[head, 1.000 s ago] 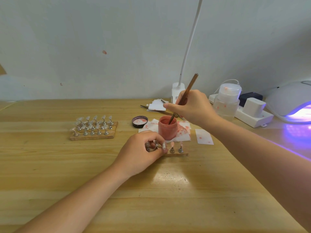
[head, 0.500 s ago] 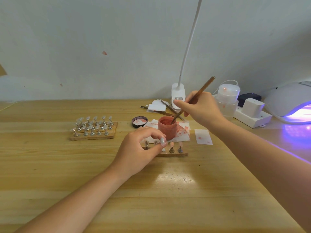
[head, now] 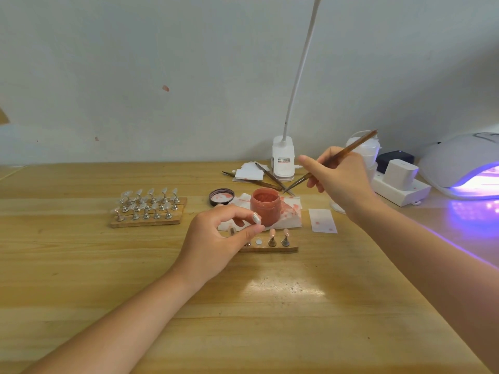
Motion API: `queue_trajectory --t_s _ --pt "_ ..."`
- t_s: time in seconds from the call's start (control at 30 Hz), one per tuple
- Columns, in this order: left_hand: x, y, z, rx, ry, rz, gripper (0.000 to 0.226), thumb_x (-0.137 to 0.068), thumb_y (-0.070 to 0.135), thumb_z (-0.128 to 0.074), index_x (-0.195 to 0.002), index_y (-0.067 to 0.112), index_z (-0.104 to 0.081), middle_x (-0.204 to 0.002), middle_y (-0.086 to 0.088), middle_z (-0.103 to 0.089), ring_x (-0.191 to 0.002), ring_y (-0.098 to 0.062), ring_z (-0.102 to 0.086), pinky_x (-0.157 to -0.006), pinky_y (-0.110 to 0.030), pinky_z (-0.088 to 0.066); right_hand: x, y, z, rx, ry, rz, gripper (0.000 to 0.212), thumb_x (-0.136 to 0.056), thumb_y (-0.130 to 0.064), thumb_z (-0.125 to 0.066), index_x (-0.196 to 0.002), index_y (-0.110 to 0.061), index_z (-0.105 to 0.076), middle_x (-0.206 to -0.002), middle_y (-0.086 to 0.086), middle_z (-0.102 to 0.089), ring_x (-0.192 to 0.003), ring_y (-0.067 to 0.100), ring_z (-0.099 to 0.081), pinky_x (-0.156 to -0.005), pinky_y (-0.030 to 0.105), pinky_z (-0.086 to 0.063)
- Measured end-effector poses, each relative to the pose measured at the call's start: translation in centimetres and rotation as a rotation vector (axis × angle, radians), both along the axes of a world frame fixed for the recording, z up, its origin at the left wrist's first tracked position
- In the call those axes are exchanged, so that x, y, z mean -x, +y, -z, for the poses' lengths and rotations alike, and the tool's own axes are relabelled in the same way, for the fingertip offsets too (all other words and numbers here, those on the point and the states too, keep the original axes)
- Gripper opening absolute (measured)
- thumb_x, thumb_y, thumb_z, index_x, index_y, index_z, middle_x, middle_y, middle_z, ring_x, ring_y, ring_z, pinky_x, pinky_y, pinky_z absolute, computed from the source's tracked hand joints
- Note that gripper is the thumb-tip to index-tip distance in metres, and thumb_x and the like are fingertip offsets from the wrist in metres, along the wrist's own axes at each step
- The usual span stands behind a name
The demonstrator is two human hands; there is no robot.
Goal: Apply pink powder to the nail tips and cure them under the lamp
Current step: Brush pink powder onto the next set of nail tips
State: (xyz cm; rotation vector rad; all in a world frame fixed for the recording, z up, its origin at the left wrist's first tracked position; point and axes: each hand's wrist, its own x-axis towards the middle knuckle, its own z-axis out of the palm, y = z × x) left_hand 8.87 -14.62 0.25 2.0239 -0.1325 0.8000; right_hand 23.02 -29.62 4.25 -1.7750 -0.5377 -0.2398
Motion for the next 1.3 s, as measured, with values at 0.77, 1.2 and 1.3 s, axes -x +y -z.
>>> queue_trajectory --t_s 0.77,1.2,1.3 --pt "-0.4 0.4 0.6 -0.080 -0.094 -0.058 0.028 -0.071 0.002 -0.072 -0.083 0.026 -0.066 -0.076 0.018 -0.062 -0.077 0.010 -0.055 -0.073 -0.005 -0.040 8.3 -0.6 4.1 -0.136 -0.484 -0.230 0.039 -0.092 -0.024 -0.044 -0.069 -0.004 -0.068 -0.064 -0.007 -0.063 -0.058 0.008 -0.060 -0.056 0.022 -0.046" --pt "-0.5 0.3 0.6 -0.080 -0.109 -0.054 0.015 -0.074 0.016 -0.067 -0.086 0.025 -0.067 -0.078 0.017 -0.063 -0.082 0.007 -0.054 -0.076 -0.005 -0.037 8.0 -0.5 4.8 -0.032 -0.626 -0.243 0.050 -0.096 -0.032 -0.038 -0.066 -0.005 -0.068 -0.058 -0.002 -0.061 -0.056 0.008 -0.057 -0.053 0.020 -0.044" --pt "-0.5 0.3 0.6 -0.085 -0.106 -0.071 0.018 -0.074 0.012 -0.069 -0.086 0.026 -0.067 -0.078 0.017 -0.062 -0.082 0.005 -0.054 -0.076 -0.007 -0.038 8.0 -0.6 4.9 -0.056 -0.618 -0.249 0.048 -0.096 -0.029 -0.039 -0.066 -0.003 -0.068 -0.061 -0.003 -0.062 -0.057 0.008 -0.058 -0.052 0.024 -0.046"
